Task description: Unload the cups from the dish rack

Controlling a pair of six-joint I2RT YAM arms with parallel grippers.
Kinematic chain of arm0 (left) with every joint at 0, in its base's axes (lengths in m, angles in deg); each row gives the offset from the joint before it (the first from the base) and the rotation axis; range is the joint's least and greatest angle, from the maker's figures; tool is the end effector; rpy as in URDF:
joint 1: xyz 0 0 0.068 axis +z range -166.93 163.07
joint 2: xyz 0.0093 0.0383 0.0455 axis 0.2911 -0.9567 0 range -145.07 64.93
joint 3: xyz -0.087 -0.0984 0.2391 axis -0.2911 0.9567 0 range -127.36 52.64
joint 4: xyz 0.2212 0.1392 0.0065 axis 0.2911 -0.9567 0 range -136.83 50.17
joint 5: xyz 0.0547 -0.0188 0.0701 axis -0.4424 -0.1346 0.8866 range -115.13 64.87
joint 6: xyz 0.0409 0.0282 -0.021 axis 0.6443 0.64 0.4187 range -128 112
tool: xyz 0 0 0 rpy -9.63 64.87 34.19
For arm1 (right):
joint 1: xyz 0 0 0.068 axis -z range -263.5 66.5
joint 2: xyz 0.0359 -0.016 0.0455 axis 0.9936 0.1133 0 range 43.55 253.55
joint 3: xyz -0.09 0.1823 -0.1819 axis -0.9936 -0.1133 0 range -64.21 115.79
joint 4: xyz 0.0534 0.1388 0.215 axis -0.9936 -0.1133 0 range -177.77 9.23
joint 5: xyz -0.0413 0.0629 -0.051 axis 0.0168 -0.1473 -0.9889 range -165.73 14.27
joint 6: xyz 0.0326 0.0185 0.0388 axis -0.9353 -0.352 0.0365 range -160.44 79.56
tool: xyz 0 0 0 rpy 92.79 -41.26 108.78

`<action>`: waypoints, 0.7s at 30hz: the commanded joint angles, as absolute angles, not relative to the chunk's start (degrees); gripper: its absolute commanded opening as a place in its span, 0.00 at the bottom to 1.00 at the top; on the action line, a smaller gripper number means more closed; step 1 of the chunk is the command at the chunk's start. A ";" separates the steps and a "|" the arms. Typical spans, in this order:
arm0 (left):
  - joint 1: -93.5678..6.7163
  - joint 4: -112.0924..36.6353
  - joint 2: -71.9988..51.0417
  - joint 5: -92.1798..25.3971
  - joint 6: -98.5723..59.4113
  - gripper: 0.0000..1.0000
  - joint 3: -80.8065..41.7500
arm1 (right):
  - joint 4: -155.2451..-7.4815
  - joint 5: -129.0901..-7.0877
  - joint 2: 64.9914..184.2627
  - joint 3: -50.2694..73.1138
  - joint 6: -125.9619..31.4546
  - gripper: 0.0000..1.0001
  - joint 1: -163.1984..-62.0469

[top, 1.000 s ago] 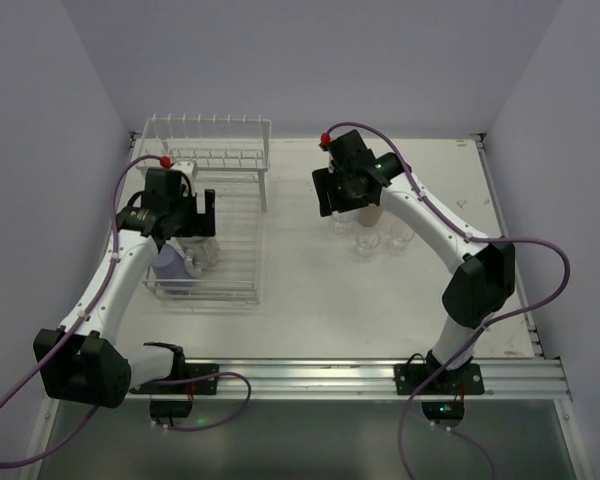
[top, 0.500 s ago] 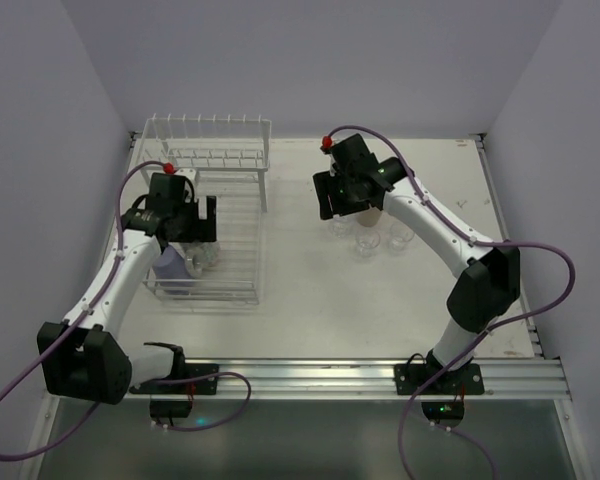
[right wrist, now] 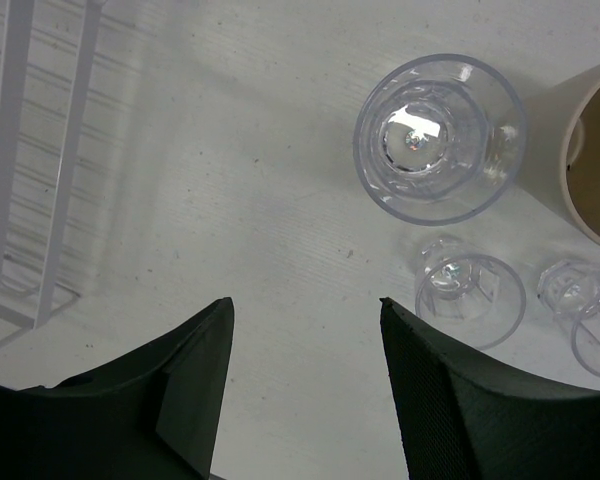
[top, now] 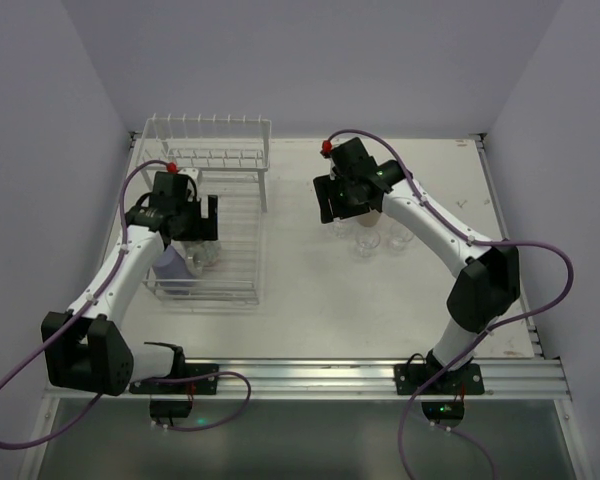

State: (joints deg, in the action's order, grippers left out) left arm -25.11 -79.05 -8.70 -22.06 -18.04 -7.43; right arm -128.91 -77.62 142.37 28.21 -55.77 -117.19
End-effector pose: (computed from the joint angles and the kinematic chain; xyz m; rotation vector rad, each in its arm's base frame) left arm 0.2617 -0.0358 0.2805 -0.0627 2.4904 -0.0670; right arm 0.3119 0.2065 0.3174 -0.3935 2.5185 0.2998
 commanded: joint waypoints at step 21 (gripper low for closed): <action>-24.66 -78.94 4.89 -38.04 -22.59 0.00 -15.65 | -108.39 -54.38 128.73 13.78 -61.35 0.99 -113.47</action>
